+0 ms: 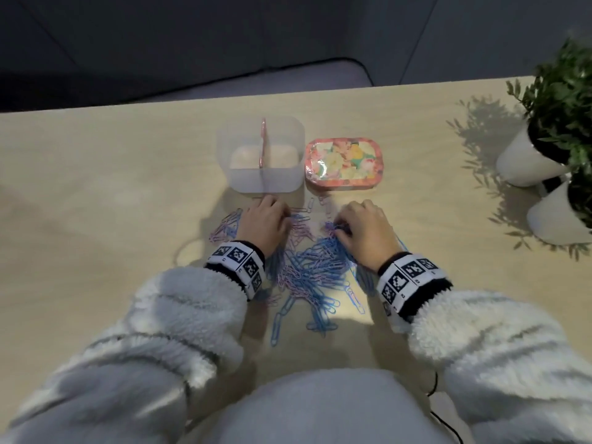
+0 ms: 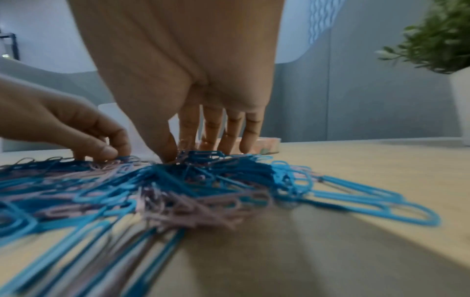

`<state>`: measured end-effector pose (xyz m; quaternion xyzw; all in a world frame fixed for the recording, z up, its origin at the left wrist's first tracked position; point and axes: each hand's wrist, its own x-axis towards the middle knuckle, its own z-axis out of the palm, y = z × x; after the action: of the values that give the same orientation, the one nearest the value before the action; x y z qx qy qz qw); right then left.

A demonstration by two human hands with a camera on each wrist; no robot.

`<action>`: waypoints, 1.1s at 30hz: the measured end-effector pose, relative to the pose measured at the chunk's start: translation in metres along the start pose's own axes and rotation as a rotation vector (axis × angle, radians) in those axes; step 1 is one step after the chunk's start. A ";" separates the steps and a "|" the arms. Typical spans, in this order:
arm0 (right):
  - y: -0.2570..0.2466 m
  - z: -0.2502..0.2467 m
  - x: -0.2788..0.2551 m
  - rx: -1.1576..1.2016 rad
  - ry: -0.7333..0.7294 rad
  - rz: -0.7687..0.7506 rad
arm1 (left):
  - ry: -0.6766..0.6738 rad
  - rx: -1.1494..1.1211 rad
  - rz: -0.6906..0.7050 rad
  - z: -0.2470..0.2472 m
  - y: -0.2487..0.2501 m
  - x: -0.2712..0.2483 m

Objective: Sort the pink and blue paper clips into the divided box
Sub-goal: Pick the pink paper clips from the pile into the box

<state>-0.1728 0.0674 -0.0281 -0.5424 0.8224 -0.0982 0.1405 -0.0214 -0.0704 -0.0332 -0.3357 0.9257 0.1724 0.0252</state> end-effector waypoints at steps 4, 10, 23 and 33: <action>0.006 -0.008 -0.004 0.047 0.018 0.049 | 0.005 -0.091 -0.047 0.001 -0.006 0.001; -0.024 -0.004 0.035 0.068 -0.024 -0.078 | 0.123 -0.060 -0.232 -0.012 -0.018 -0.007; -0.031 0.006 0.026 0.066 -0.106 -0.107 | -0.013 0.049 -0.002 -0.008 -0.024 -0.037; -0.046 0.015 0.028 0.175 -0.075 -0.072 | -0.143 -0.057 0.026 -0.011 0.001 0.007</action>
<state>-0.1389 0.0237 -0.0310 -0.5608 0.7847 -0.1543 0.2146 -0.0266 -0.0775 -0.0232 -0.3110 0.9206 0.2226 0.0794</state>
